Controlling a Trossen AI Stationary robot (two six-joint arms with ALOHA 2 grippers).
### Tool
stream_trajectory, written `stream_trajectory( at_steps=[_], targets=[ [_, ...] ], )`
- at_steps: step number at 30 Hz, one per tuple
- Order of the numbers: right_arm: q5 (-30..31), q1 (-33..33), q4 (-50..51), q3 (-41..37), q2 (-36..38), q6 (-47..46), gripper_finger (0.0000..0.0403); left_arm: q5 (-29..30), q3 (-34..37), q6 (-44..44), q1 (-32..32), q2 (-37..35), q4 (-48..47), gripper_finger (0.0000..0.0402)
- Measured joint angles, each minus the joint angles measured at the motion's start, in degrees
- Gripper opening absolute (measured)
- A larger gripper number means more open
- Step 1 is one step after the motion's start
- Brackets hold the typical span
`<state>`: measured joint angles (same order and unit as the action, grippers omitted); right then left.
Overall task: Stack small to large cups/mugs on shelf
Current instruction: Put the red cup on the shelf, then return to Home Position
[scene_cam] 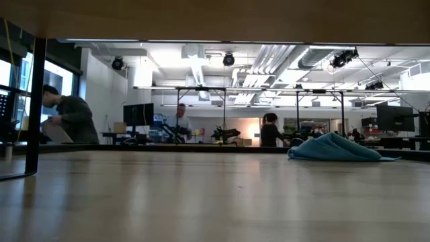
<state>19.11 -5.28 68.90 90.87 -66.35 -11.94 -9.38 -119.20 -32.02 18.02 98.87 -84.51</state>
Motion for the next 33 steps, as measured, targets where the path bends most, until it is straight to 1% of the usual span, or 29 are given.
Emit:
stream_trajectory(
  at_steps=[7,17,22,27,33],
  targets=[
    [0.0,0.0,0.0,0.0,0.0,0.0,0.0078,-2.5,0.0,0.1,0.0,0.0,1.0,0.0035],
    [0.0,0.0,0.0,0.0,0.0,0.4,0.0078,-4.4,0.0,0.2,0.0,0.0,3.0,0.0035],
    [0.0,0.0,0.0,0.0,0.0,0.4,0.0078,-4.1,0.0,0.3,0.0,0.0,3.5,0.0035],
    [0.0,0.0,0.0,0.0,0.0,0.6,0.0078,-1.3,0.0,0.7,0.0,0.0,3.5,0.0035],
    [0.0,0.0,0.0,0.0,0.0,0.6,0.0078,-0.5,0.0,1.6,0.0,0.0,3.8,0.0035]
  ],
)
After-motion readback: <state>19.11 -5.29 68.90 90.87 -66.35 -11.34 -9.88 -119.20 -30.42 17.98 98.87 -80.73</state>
